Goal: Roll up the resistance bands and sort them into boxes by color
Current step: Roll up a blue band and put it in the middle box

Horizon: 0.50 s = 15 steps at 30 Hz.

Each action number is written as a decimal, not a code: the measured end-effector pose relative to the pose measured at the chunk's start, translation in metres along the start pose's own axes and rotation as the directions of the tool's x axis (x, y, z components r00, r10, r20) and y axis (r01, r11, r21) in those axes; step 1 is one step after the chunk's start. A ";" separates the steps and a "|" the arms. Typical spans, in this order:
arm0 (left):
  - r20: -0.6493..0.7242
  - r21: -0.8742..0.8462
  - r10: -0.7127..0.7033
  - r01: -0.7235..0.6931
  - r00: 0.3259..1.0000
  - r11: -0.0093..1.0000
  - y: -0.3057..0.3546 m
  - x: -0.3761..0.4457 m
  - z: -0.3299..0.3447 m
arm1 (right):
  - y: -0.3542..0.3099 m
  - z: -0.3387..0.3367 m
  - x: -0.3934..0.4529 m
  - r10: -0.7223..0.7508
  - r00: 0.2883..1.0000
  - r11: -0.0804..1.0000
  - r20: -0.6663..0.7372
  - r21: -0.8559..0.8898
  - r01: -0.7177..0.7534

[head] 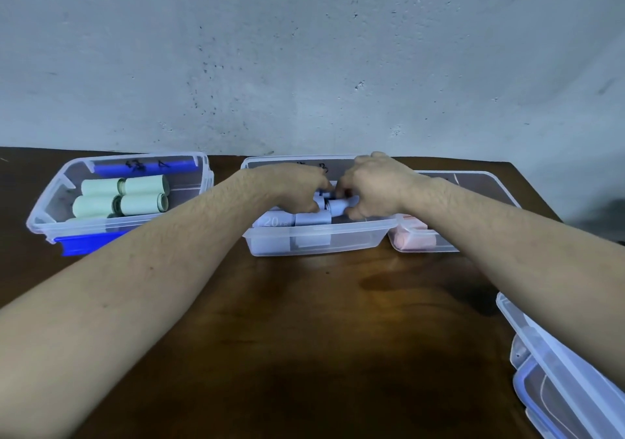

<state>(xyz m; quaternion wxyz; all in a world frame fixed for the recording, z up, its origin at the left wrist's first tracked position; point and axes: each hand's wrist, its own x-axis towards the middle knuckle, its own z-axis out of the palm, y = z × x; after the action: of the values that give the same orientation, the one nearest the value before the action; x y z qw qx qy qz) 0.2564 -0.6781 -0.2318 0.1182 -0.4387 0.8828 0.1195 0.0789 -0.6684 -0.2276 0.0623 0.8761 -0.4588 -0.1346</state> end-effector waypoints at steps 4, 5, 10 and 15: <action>-0.009 0.023 -0.011 0.011 1.000 1.000 -0.001 0.002 0.001 | -0.002 0.001 0.003 0.021 0.999 0.999 -0.045 -0.026 -0.022; -0.013 0.032 -0.015 0.015 1.000 0.999 -0.001 0.003 0.002 | -0.003 0.001 0.003 0.025 0.998 0.999 -0.054 -0.037 -0.027; -0.035 0.051 -0.019 0.021 0.999 0.999 -0.001 0.004 0.004 | -0.005 0.003 0.003 0.053 0.997 0.996 -0.062 -0.075 -0.057; -0.035 0.008 -0.011 0.011 0.999 1.000 -0.006 0.004 0.008 | -0.012 0.004 0.006 0.062 0.997 0.993 -0.050 -0.093 -0.067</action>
<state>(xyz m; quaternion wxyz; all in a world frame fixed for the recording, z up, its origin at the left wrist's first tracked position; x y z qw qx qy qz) 0.2594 -0.6819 -0.2411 0.1052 -0.4452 0.8827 0.1074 0.0910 -0.6665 -0.2354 0.1189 0.8598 -0.4784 -0.1333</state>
